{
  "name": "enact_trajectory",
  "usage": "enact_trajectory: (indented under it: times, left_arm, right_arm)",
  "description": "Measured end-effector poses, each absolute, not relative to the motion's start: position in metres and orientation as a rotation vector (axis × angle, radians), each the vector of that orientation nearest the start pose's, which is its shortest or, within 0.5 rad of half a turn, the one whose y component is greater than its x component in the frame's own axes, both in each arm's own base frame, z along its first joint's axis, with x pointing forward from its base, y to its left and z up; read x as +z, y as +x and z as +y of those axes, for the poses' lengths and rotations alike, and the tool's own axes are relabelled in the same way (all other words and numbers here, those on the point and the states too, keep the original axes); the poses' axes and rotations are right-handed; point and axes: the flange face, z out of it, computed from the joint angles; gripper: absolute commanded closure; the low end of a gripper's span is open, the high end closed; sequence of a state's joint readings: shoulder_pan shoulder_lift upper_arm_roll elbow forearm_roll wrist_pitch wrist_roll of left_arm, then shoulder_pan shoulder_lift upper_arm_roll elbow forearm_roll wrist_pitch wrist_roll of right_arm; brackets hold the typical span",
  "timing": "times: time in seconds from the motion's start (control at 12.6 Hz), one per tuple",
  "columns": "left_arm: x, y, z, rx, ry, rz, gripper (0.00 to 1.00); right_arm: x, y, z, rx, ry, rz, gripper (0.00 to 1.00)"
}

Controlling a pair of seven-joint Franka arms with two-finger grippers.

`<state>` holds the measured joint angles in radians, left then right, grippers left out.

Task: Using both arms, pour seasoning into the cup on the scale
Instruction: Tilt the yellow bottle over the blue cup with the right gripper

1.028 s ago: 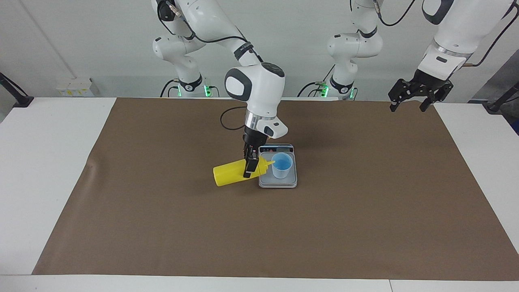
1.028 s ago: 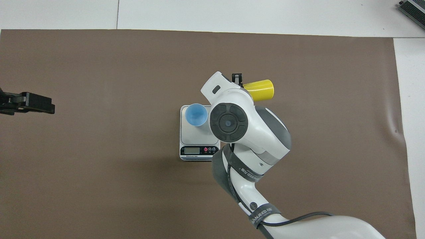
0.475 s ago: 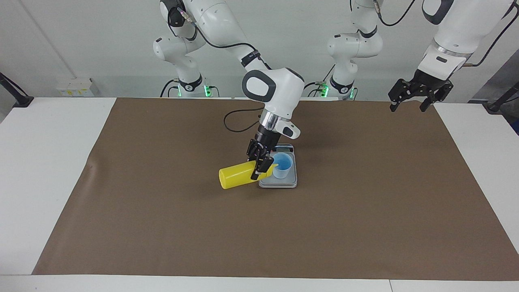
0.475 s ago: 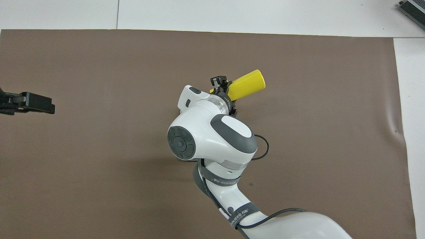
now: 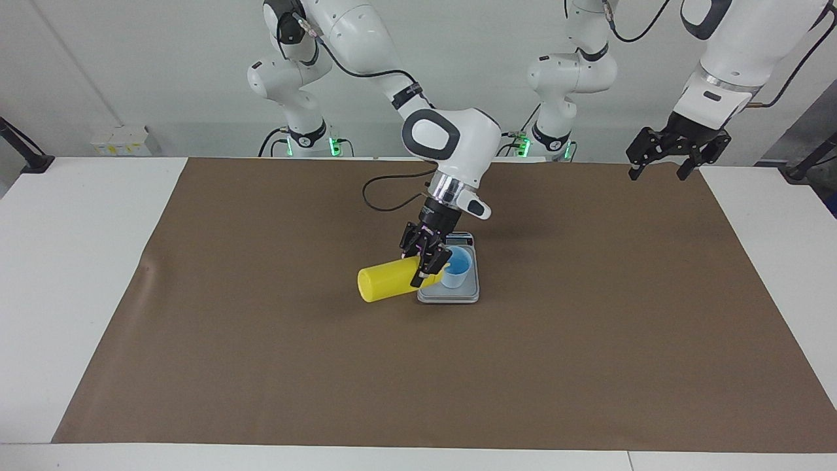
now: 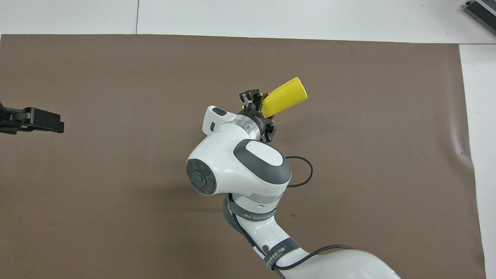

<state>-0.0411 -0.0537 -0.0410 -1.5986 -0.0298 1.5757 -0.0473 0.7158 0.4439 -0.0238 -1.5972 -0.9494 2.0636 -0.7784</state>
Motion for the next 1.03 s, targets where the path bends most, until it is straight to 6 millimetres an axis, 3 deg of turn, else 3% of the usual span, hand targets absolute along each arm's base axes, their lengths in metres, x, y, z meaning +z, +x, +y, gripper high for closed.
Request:
enact_trajectory:
  times: [1.03]
  left_arm:
    - [0.6411, 0.5363, -0.048, -0.046, -3.17, 0.055, 0.0]
  right_arm:
    - [0.3912, 0.5559, 0.4099, -0.047, 1.285, 1.893, 1.0]
